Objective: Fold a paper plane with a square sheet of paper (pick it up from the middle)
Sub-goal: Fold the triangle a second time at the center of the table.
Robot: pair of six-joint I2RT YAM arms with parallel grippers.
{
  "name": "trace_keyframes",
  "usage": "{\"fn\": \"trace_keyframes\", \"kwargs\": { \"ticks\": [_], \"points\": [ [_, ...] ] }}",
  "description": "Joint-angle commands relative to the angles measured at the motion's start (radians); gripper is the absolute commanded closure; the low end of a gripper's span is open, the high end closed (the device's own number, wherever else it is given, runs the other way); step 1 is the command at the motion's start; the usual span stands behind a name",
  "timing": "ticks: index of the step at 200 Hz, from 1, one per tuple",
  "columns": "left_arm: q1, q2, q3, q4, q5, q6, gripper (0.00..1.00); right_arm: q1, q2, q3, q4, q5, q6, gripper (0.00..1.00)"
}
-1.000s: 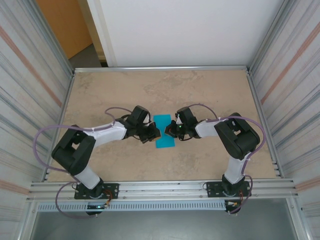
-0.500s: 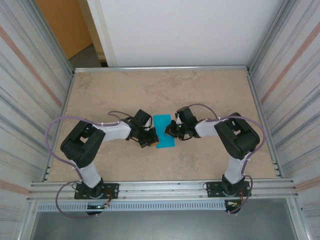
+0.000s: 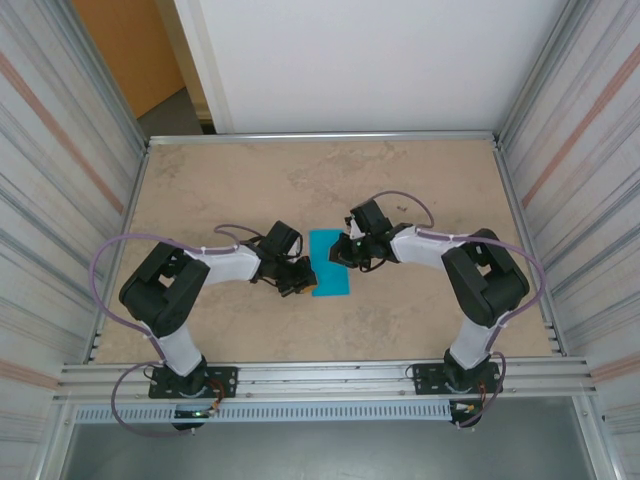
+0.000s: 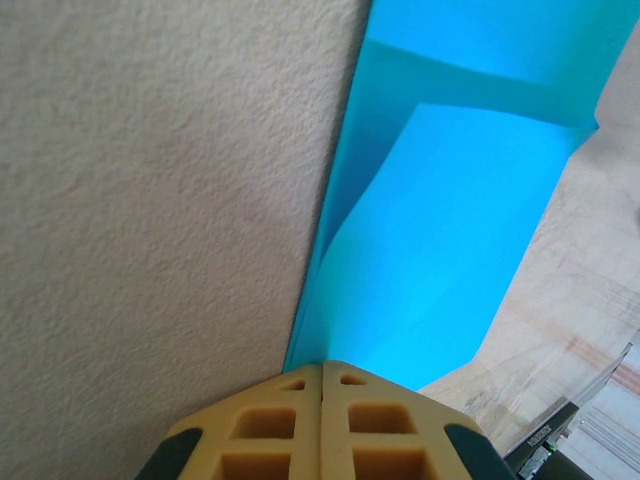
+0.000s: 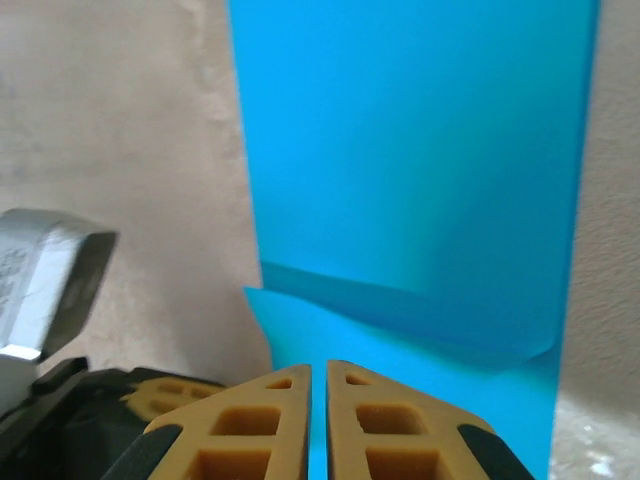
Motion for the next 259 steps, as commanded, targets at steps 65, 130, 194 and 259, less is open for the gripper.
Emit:
{"fn": "trace_keyframes", "kwargs": {
  "ticks": [65,130,194,259],
  "points": [
    [0.001,0.012,-0.027,-0.102,-0.042,-0.006,1.0,0.048,0.076,-0.024,0.041,-0.05,0.009,0.96],
    [0.0,-0.041,-0.002,-0.083,-0.015,0.011,0.99,0.043,0.139,-0.034,0.038,-0.038,0.004,0.97],
    [-0.011,-0.037,0.005,0.035,0.029,0.01,0.92,0.043,0.143,-0.059,0.038,-0.029,0.006,0.97],
    [-0.01,0.008,0.001,-0.025,-0.021,-0.02,0.95,0.04,0.142,-0.065,0.048,-0.029,-0.007,0.98]
  ]
}}
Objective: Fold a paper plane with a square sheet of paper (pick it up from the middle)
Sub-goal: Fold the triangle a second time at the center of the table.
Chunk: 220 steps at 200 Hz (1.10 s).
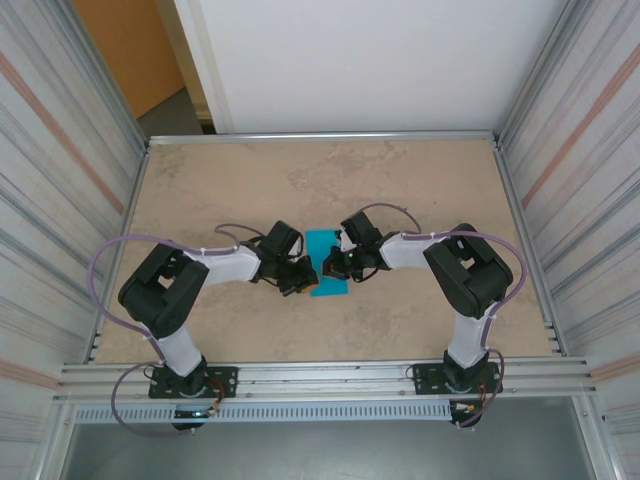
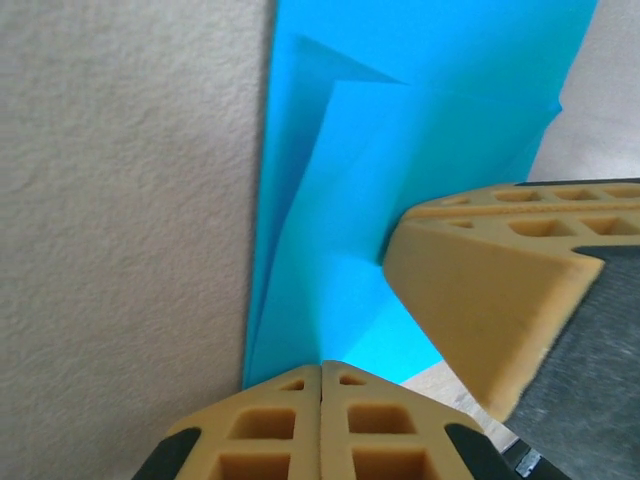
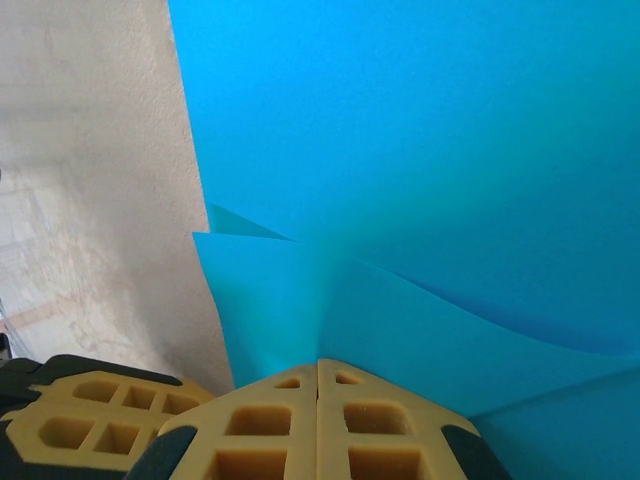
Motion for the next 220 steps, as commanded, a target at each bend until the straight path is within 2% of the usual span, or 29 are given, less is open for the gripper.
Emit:
{"fn": "trace_keyframes", "kwargs": {
  "ticks": [1,36,77,133,164,183,220],
  "points": [
    [-0.003,0.016,-0.002,-0.038,-0.028,-0.02,0.95,-0.007,0.033,-0.035,-0.038,0.031,-0.016,0.98],
    [-0.003,0.004,-0.055,-0.092,-0.059,-0.062,0.95,-0.028,0.036,-0.049,-0.001,0.036,-0.052,0.97],
    [-0.004,0.001,-0.132,-0.114,-0.067,-0.109,0.97,-0.122,0.049,-0.055,0.049,0.009,-0.068,0.96],
    [-0.004,-0.002,-0.125,-0.092,-0.047,-0.102,0.97,-0.245,0.083,0.052,-0.071,0.036,-0.11,0.97],
    [-0.005,-0.004,-0.078,-0.1,-0.037,-0.074,0.97,-0.229,-0.028,0.049,-0.11,0.034,-0.119,0.97],
    [-0.006,0.008,-0.049,-0.128,-0.036,-0.045,0.97,-0.185,-0.099,0.036,-0.129,0.054,-0.11,0.97],
    [-0.008,0.021,-0.046,-0.129,-0.032,-0.043,0.97,-0.082,-0.111,0.014,-0.129,0.092,-0.074,0.96]
  ]
}}
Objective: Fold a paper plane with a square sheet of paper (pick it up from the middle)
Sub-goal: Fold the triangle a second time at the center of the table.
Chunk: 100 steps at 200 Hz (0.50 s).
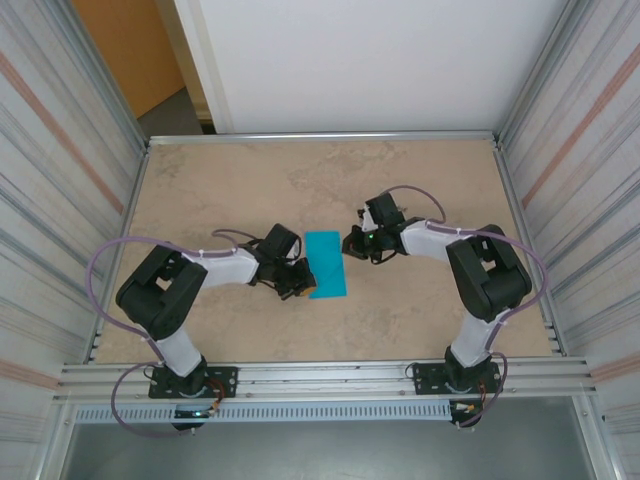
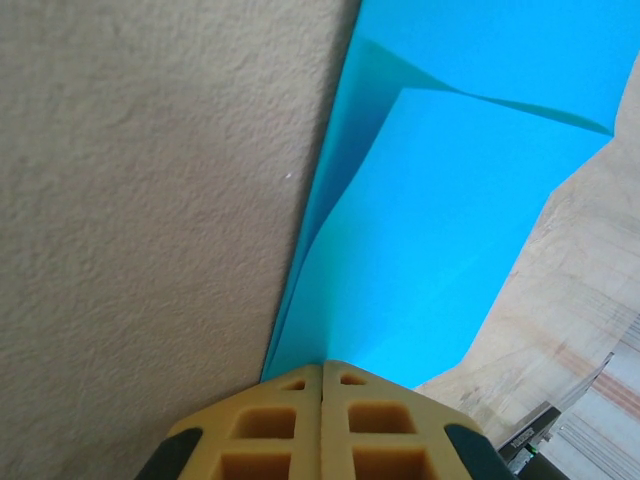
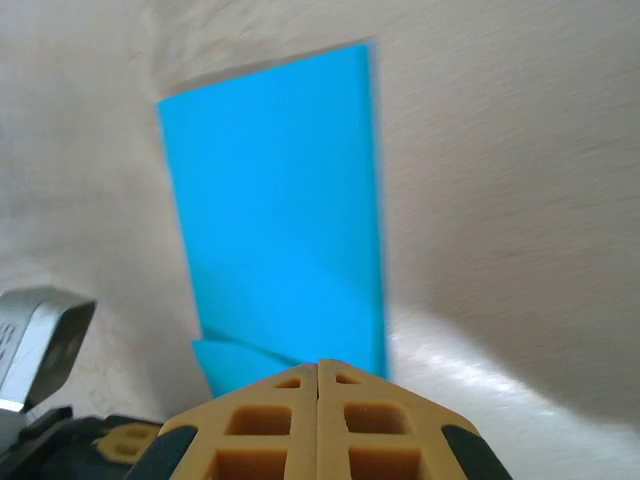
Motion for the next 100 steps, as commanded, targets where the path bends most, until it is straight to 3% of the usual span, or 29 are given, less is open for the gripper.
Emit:
{"fn": "trace_keyframes", "kwargs": {
  "ticks": [1,33,68,100],
  "points": [
    [-0.008,0.037,-0.016,-0.127,-0.025,0.02,0.97,0.057,-0.02,-0.022,-0.038,0.053,0.01,0.96],
    [-0.007,0.027,-0.012,-0.118,-0.024,0.02,0.97,0.07,0.0,-0.024,-0.032,0.066,0.031,0.95],
    [-0.007,0.009,0.008,-0.098,-0.008,0.038,0.96,0.072,0.072,0.008,-0.024,-0.035,0.009,0.96],
    [-0.007,-0.036,0.036,-0.07,-0.001,0.077,0.95,0.058,0.101,-0.004,-0.028,-0.017,0.013,0.97]
  ]
}}
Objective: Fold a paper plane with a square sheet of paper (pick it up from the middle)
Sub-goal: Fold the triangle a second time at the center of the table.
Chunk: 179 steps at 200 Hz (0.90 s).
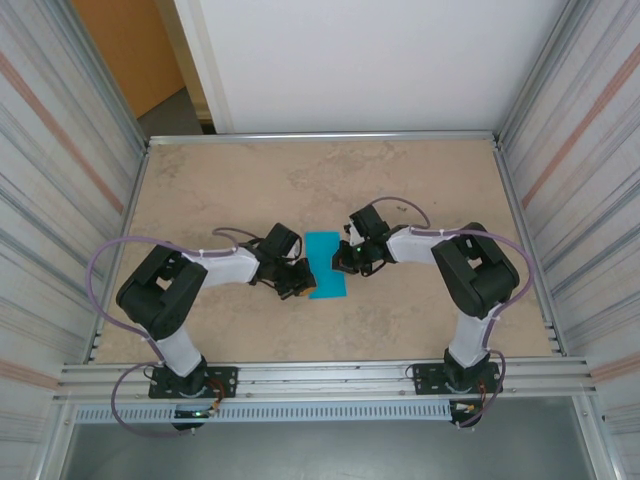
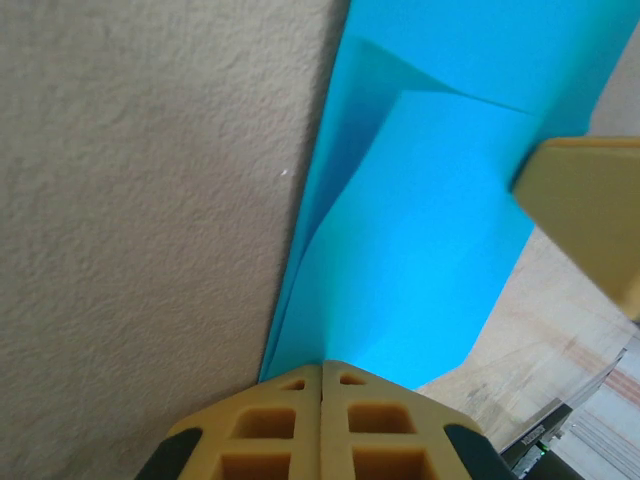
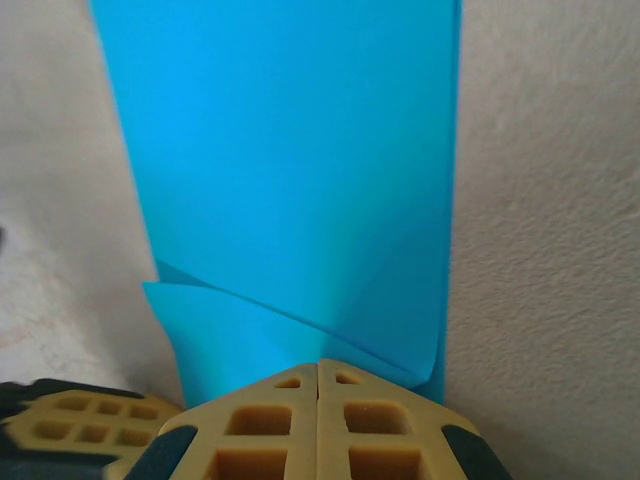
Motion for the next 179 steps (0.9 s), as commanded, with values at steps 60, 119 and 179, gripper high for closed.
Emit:
{"fn": "trace_keyframes", "kwargs": {
  "ticks": [60,119,179],
  "points": [
    [-0.009,0.005,0.103,0.053,0.052,0.106,0.93,-0.024,0.029,-0.021,-0.049,0.024,-0.006,0.97],
    [-0.016,0.117,0.138,0.03,0.062,0.122,0.96,-0.024,0.038,-0.024,-0.063,0.038,0.001,0.97],
    [-0.002,0.079,0.001,0.018,0.057,0.115,0.96,-0.038,0.049,-0.029,-0.107,0.083,-0.001,0.97]
  ]
}}
